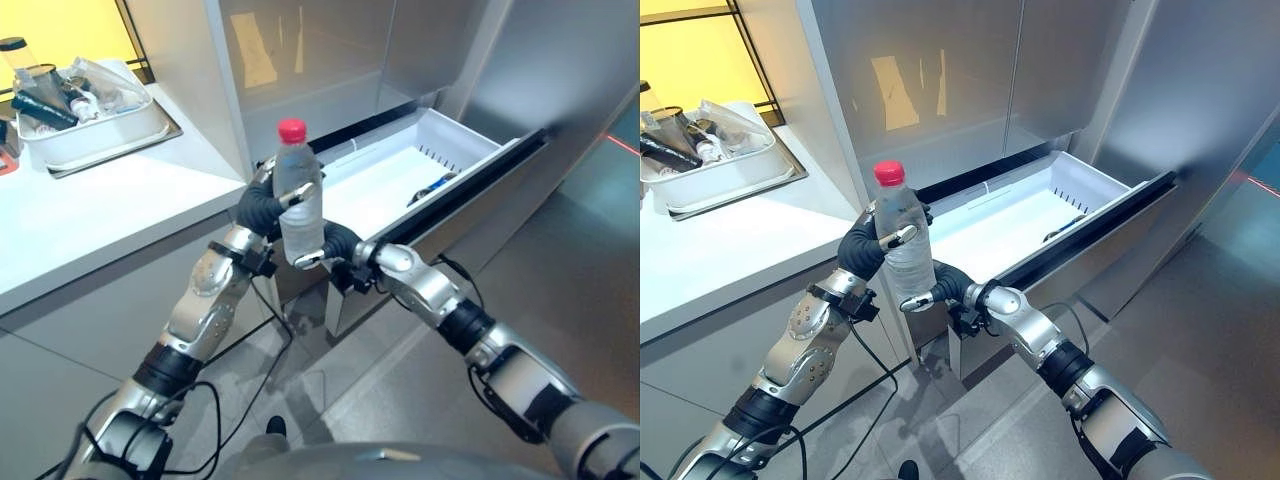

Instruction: Take the drinks into the refrigerator

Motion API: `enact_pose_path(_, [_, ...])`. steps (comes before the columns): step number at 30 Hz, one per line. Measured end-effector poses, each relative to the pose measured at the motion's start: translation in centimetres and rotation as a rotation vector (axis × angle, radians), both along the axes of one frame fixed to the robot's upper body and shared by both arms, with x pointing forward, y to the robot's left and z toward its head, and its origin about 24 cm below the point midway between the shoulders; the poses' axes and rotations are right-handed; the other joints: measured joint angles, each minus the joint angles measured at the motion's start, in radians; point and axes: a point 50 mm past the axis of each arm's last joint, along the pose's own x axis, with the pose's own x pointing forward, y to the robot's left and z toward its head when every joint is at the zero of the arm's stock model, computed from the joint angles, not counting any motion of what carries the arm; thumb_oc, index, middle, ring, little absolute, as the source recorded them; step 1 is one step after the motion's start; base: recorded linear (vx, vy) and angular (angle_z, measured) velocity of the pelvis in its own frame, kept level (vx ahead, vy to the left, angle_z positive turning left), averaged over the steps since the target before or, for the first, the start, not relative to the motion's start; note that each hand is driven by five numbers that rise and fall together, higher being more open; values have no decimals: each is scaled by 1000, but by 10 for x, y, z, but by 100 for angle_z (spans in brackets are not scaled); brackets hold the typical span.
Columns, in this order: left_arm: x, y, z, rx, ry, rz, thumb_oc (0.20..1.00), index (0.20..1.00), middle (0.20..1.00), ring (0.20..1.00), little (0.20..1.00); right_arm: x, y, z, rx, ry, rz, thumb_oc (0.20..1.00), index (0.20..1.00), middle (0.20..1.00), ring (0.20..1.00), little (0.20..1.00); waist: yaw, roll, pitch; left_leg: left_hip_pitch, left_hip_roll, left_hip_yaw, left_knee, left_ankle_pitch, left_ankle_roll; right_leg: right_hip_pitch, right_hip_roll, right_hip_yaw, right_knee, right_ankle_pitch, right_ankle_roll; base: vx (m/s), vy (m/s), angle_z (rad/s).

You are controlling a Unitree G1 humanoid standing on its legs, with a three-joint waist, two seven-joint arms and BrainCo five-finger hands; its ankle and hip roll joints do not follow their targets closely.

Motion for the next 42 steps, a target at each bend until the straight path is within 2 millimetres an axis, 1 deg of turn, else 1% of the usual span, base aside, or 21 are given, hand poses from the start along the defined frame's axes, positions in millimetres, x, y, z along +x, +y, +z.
enact_pose_path(9, [1, -1, 0, -13, 5, 13, 200, 200, 200, 200, 200, -1, 1, -1, 40, 37, -3, 1000, 1000, 1000, 1000, 1000, 0, 2, -1, -2, -1, -3, 0, 0, 0, 0, 0, -3, 0, 0, 0, 0, 0, 0])
enact_pose_path(17, [1, -1, 1, -19, -1, 16, 200, 200, 200, 200, 200, -2, 3, -1, 97, 86, -4, 1000, 1000, 1000, 1000, 1000, 1, 23, -12, -4, -1, -3, -3, 0, 0, -4, -1, -2, 0, -1, 0, 0, 0, 0])
enact_pose_path(25, [0, -2, 3, -34, -15, 18, 200, 200, 200, 200, 200, -2, 1, 3, 114, 81, -10, 1000, 1000, 1000, 1000, 1000, 1, 30, -17, -16, -1, 1, -8, 1, 1, -20, -2, 1, 1, -1, 1, 2, 0, 0])
enact_pose_path(26, [0, -2, 3, -35, -15, 18, 200, 200, 200, 200, 200, -2, 1, 3, 114, 80, -11, 671, 671, 671, 671, 671, 1, 30, -17, -17, -2, 1, -8, 1, 1, -20, -2, 1, 1, -1, 1, 0, 0, 0])
enact_pose_path(27, [0, -2, 3, -35, -15, 18, 200, 200, 200, 200, 200, -2, 1, 3, 118, 80, -11, 586, 586, 586, 586, 586, 1, 31, -17, -17, -2, 1, -8, 1, 1, -20, -2, 1, 0, -1, 1, 0, 0, 0])
enact_pose_path(28, [0, -1, 3, -37, -17, 25, 200, 200, 200, 200, 200, -2, 1, 5, 130, 77, -9, 438, 438, 438, 438, 438, 2, 31, -17, -17, -2, 1, -8, 1, 1, -19, -2, 1, -1, -1, 1, 0, 0, 0])
enact_pose_path(29, [1, 1, 4, -41, -20, 33, 200, 200, 200, 200, 200, -2, 1, 6, 133, 71, -10, 200, 200, 200, 200, 200, 2, 31, -17, -17, -2, 1, -8, 1, 1, -19, -2, 1, -2, -1, 1, 0, 0, 0])
enact_pose_path(33, [2, 4, 5, -43, -24, 51, 200, 200, 200, 200, 200, -2, 1, 7, 139, 65, -9, 200, 200, 200, 200, 200, 2, 34, -18, -16, -2, 1, -8, 1, 1, -17, -2, 1, -4, -1, 1, 0, 0, 0])
enact_pose_path(42, [1, 2, 4, -47, -25, 50, 200, 200, 200, 200, 200, -3, 0, 7, 142, 69, -13, 200, 200, 200, 200, 200, 2, 38, -18, 2, -2, 0, -13, 1, 1, -1, -2, 0, -6, -1, 1, 0, 0, 0])
